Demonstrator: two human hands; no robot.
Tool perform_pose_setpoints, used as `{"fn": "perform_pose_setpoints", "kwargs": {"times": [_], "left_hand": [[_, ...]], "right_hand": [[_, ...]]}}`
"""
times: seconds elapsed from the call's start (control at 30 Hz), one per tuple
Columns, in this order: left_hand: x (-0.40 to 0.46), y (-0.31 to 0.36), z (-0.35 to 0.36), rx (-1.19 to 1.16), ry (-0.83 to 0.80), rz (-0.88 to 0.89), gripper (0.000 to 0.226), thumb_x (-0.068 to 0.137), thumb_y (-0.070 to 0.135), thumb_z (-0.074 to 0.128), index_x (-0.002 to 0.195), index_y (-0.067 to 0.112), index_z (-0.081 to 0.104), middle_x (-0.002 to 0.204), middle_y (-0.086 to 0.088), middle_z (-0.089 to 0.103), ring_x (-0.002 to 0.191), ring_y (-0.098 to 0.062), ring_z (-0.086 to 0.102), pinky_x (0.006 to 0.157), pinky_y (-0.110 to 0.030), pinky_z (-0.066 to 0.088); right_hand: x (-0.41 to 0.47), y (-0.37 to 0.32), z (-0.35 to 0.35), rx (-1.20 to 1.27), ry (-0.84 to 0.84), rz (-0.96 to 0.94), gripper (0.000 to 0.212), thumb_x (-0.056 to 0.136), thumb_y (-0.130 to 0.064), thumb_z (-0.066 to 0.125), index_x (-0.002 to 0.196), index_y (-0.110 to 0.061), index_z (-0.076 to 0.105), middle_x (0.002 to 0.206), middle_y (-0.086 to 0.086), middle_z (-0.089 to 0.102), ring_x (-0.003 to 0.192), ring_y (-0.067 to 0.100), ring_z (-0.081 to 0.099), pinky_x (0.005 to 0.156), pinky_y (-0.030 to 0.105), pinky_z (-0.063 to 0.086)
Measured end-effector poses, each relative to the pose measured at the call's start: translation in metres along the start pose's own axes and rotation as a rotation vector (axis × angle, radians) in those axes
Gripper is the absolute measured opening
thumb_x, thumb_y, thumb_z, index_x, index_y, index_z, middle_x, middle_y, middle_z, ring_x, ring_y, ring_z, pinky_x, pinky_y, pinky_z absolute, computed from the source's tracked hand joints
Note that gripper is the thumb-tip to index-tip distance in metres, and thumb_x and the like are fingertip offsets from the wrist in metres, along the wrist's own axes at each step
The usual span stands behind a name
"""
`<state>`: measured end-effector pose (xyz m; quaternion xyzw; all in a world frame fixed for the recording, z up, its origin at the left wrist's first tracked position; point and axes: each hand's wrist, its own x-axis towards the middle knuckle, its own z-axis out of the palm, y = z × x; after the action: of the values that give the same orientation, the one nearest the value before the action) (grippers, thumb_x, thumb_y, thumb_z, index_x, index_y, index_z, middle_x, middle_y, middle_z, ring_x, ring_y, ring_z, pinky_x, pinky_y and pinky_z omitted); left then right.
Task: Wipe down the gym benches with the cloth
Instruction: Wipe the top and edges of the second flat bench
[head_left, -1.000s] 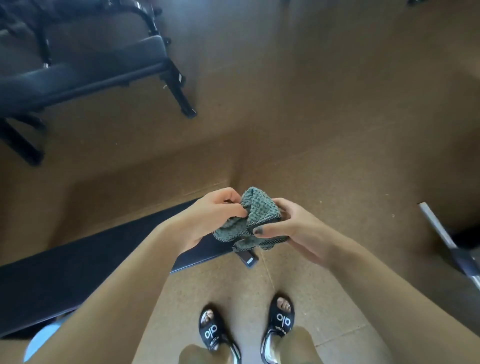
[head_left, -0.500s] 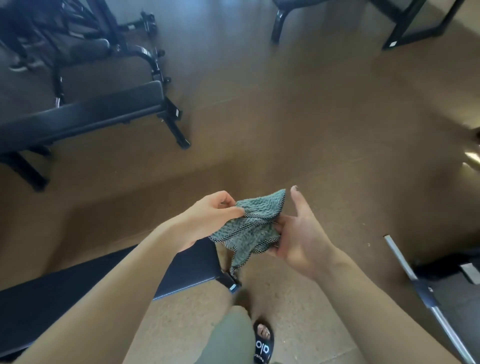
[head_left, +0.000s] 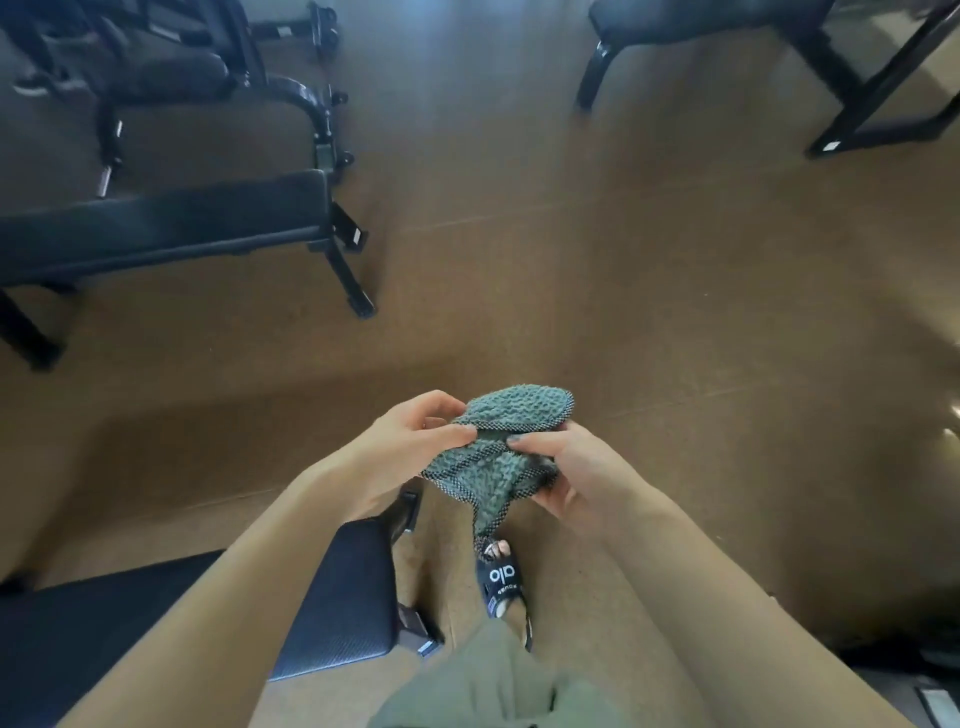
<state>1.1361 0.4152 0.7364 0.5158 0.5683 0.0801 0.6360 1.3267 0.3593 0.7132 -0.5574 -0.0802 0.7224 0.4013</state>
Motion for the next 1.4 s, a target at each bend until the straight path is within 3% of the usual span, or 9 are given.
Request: {"fn": "perform_pose_setpoints", "kwargs": {"times": [0.13,0.23,0.37,0.7,0.87,0.93,1.07,1.3,1.4], "left_hand": [[0.034,0.042,-0.029,0.046,0.05,0.02,0.018,0.093,0.026,0.07,0.109,0.033,0.065,0.101,0.005,0.076,0.099,-0.018,0.072,0.092,-0.037,0.054],[0.06,0.071,-0.051,0.009,0.067,0.029,0.018,0.094,0.021,0.069,0.108,0.033,0.066,0.103,0.001,0.076,0.093,-0.019,0.075,0.093,-0.044,0.057],[0.106,0.102,-0.078,-0.05,0.101,-0.009,0.015,0.096,0.024,0.068,0.108,0.031,0.066,0.102,0.0,0.077,0.093,-0.022,0.075,0.09,-0.046,0.059],[0.197,0.154,-0.169,-0.068,0.302,-0.091,0.013,0.093,0.028,0.07,0.104,0.034,0.065,0.099,-0.003,0.072,0.092,-0.022,0.073,0.082,-0.037,0.057],[0.232,0.15,-0.245,-0.152,0.385,-0.1,0.017,0.091,0.03,0.073,0.104,0.037,0.065,0.099,0.002,0.068,0.083,-0.01,0.068,0.072,-0.024,0.051],[0.251,0.143,-0.283,-0.157,0.397,-0.109,0.02,0.09,0.03,0.074,0.106,0.039,0.064,0.103,0.003,0.067,0.09,-0.011,0.068,0.074,-0.023,0.05],[0.292,0.123,-0.369,-0.175,0.394,-0.139,0.022,0.093,0.03,0.071,0.112,0.037,0.063,0.108,0.004,0.065,0.101,-0.014,0.066,0.078,-0.024,0.05],[0.362,0.085,-0.505,-0.164,0.362,-0.273,0.026,0.1,0.026,0.06,0.125,0.028,0.057,0.112,0.004,0.068,0.1,-0.011,0.069,0.099,-0.041,0.055],[0.394,0.072,-0.553,-0.131,0.364,-0.327,0.026,0.101,0.028,0.057,0.127,0.029,0.055,0.116,0.005,0.065,0.104,-0.011,0.066,0.1,-0.04,0.054]], "right_hand": [[0.032,-0.058,0.012,-0.003,-0.101,0.018,0.041,0.093,-0.006,0.064,0.134,-0.008,0.062,0.124,0.015,0.074,0.116,0.032,0.07,0.107,0.05,0.052],[0.056,-0.101,0.028,-0.006,-0.165,0.072,0.032,0.098,-0.017,0.064,0.129,-0.006,0.066,0.12,0.013,0.075,0.108,0.027,0.073,0.099,0.043,0.057],[0.109,-0.156,0.047,-0.03,-0.14,0.116,0.037,0.095,-0.014,0.07,0.13,-0.002,0.066,0.119,0.015,0.076,0.11,0.03,0.073,0.096,0.042,0.058],[0.229,-0.264,0.119,-0.096,-0.285,0.344,0.025,0.101,-0.001,0.054,0.124,0.002,0.064,0.118,0.018,0.075,0.109,0.029,0.073,0.103,0.041,0.054],[0.294,-0.299,0.189,-0.25,-0.35,0.383,0.025,0.102,0.001,0.051,0.124,0.001,0.063,0.113,0.017,0.077,0.092,0.024,0.077,0.076,0.033,0.063],[0.325,-0.306,0.222,-0.299,-0.353,0.384,0.026,0.102,0.003,0.048,0.123,0.001,0.063,0.112,0.017,0.077,0.094,0.025,0.077,0.078,0.034,0.062],[0.393,-0.307,0.286,-0.335,-0.299,0.342,0.032,0.102,0.005,0.048,0.13,0.001,0.062,0.122,0.018,0.074,0.113,0.032,0.072,0.1,0.045,0.054],[0.52,-0.307,0.377,-0.31,0.042,0.273,0.034,0.098,0.006,0.057,0.131,-0.002,0.059,0.115,0.019,0.076,0.105,0.036,0.074,0.098,0.05,0.056],[0.572,-0.327,0.41,-0.321,0.163,0.204,0.034,0.098,0.001,0.059,0.131,-0.005,0.058,0.114,0.017,0.075,0.101,0.036,0.074,0.096,0.051,0.057]]}}
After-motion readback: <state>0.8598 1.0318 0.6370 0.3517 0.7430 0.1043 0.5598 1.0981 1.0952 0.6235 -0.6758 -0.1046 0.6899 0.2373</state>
